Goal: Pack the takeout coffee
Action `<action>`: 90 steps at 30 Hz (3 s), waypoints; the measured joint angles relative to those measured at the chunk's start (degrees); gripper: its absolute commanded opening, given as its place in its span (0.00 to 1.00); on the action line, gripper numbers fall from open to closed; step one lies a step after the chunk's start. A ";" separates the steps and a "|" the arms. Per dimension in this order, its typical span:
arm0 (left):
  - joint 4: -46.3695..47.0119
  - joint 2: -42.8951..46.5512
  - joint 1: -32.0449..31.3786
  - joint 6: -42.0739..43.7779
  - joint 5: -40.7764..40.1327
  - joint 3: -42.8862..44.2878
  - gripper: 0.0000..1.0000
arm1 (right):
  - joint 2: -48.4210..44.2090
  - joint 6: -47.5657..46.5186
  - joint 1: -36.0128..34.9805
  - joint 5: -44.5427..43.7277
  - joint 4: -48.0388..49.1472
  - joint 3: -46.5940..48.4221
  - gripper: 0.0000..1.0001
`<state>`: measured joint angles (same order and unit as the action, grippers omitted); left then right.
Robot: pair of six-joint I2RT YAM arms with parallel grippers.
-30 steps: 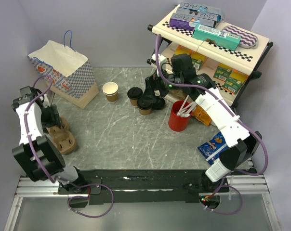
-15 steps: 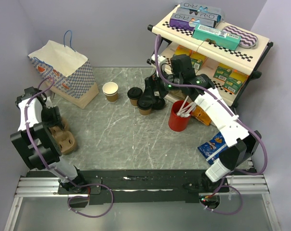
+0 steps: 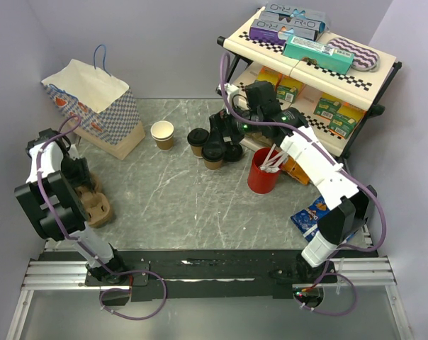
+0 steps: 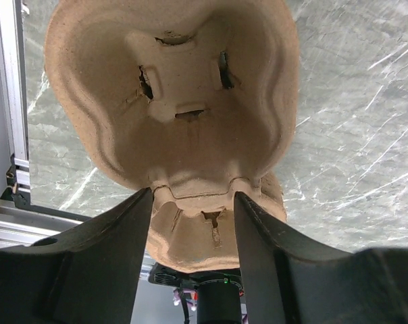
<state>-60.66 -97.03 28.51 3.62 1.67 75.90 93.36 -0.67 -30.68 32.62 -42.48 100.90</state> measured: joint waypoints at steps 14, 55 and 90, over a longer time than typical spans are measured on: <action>0.24 -0.28 0.00 0.00 0.00 -1.03 0.54 | 2.10 0.17 -0.09 0.33 0.02 1.09 1.00; -7.34 17.09 0.04 5.33 1.42 3.15 0.01 | 2.05 -8.66 -0.35 5.25 0.26 1.77 0.98; -10.54 22.80 -1.53 22.80 13.22 -6.47 0.01 | 23.04 -14.64 -9.92 7.45 34.07 16.55 0.90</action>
<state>-71.20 -74.24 26.98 26.41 14.90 69.43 116.40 -15.31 -40.60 40.07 -8.40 117.45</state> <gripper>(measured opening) 0.395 0.900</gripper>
